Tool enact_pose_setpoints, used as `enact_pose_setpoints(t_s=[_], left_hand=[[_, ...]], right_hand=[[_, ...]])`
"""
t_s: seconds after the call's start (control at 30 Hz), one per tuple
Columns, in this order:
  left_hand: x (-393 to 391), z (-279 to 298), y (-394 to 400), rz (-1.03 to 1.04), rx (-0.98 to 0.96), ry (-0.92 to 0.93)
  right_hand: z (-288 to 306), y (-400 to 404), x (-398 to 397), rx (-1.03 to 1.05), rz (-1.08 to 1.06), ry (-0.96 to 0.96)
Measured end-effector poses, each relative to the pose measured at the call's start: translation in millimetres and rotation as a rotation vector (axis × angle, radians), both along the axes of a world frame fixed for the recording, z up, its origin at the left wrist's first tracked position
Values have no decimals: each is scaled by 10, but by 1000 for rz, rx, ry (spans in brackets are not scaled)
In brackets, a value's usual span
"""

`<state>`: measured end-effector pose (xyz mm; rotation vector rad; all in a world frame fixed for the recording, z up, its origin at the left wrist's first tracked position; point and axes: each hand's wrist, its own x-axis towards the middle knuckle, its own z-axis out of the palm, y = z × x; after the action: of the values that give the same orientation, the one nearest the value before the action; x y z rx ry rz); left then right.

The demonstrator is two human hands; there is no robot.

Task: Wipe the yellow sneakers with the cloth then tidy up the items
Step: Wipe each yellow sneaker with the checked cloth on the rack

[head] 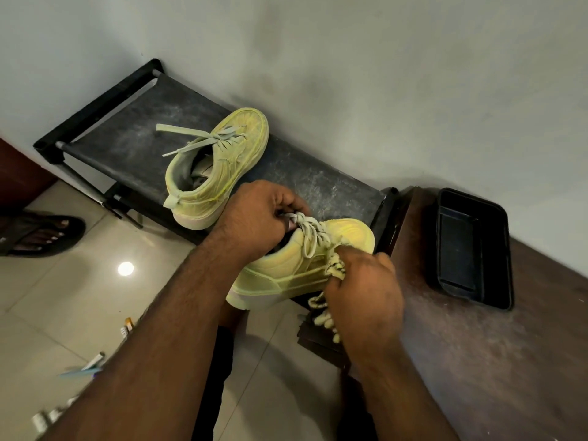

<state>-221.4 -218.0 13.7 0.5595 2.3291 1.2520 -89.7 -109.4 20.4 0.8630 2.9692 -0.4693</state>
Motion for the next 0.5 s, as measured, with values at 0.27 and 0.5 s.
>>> enact_pose_setpoints(t_s=[0.27,0.5], left_hand=[[-9,-44,2,8,-37,37],[-8,-24,35,33,-58,34]], right_hand=[[236,-136,0,23,102,-141],[58,30,2,23,-43,-106]])
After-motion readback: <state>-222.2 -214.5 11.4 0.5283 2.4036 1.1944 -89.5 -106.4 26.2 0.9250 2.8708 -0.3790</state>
